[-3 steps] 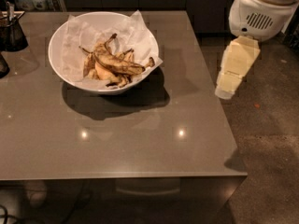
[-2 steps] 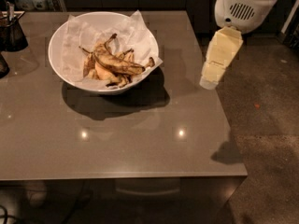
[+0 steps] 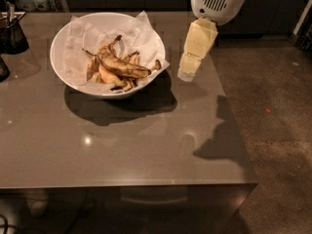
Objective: Pick banana from white bowl
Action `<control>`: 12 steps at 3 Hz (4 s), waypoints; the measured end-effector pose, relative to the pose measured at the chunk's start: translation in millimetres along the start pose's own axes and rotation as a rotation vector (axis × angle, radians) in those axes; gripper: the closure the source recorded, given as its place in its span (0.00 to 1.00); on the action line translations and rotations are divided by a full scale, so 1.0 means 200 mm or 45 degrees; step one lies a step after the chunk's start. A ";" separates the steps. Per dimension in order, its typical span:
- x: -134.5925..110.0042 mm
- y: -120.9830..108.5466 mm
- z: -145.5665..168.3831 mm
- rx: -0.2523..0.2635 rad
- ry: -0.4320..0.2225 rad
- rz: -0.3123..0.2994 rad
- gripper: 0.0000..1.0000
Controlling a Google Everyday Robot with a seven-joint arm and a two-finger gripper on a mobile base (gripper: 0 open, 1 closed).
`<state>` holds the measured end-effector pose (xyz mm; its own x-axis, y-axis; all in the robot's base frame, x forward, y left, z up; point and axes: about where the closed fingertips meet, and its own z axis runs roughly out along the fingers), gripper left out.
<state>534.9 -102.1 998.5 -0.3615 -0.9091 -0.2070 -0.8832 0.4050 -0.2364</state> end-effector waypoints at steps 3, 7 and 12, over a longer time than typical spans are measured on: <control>-0.24 0.00 0.07 0.015 -0.081 -0.075 0.00; -0.48 0.07 0.14 -0.035 -0.094 -0.155 0.00; -0.74 0.16 0.17 -0.079 -0.183 -0.336 0.00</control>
Offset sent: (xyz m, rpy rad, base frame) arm 0.0052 0.0191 -0.0026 0.0575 -0.0201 0.0445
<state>570.8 49.1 989.0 -0.0752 -0.9573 -0.2792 -0.9591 0.1461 -0.2425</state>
